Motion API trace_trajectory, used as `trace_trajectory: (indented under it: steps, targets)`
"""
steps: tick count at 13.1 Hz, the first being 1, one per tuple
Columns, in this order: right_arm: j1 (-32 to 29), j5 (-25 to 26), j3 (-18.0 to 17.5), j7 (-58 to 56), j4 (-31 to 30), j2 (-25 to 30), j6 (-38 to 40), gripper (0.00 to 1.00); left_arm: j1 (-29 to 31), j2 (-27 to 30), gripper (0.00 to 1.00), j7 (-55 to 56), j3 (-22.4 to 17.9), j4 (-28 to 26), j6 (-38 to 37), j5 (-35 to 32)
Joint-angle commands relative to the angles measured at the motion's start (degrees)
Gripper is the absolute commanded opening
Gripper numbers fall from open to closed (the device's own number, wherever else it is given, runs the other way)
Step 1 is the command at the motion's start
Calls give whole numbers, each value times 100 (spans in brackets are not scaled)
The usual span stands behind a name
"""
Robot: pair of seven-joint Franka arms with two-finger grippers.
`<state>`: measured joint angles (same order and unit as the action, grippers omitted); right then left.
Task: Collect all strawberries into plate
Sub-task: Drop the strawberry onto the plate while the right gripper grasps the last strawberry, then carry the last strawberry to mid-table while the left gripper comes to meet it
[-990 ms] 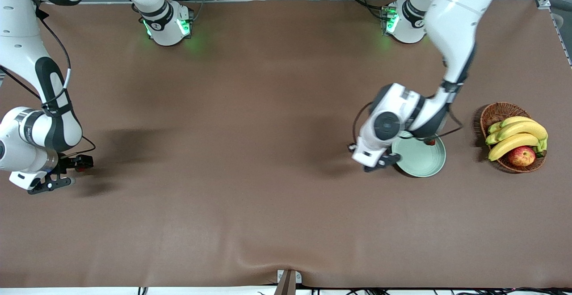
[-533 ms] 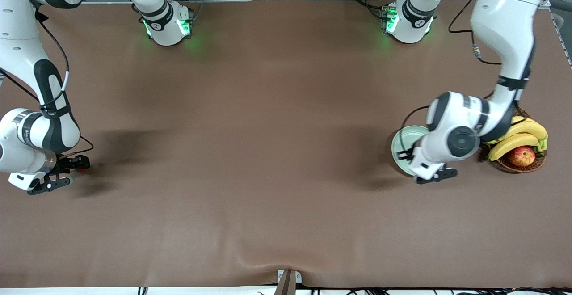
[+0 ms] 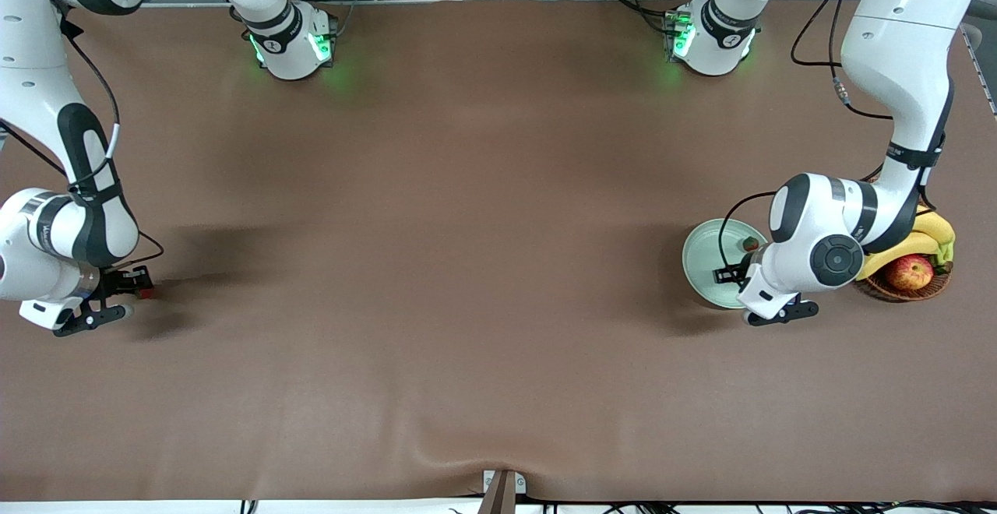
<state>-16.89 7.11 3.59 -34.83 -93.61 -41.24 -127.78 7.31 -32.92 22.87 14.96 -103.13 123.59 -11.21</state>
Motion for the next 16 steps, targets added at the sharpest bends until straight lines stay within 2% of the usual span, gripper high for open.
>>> trace_trajectory:
  steps: [1,2,4,6,10,12,14,16]
  targets:
    - [-8,80,-383,-24,246,-69,-19,0,43,320,100,68,130,73,-124,-83]
    - [19,63,-585,64,369,-60,-28,0,43,391,100,103,235,143,-229,-74]
    - [255,71,-1007,1165,475,-8,-19,0,34,409,100,217,525,485,-624,223]
    - [1007,-103,-1132,2379,493,106,42,0,-1,409,100,498,701,749,-915,540]
    - [2748,-1726,-1106,4709,440,142,51,0,7,409,100,1166,1087,864,-960,673]
    - [3548,-2272,-1088,5650,475,55,-62,0,-19,392,100,1481,1254,917,-960,673]
    - [4138,-2940,-1079,6206,475,-7,-595,0,-45,331,100,2000,1395,917,-960,656]
    - [4762,-3913,-1079,6270,493,-147,-1255,0,-238,269,100,2133,1387,891,-942,629]
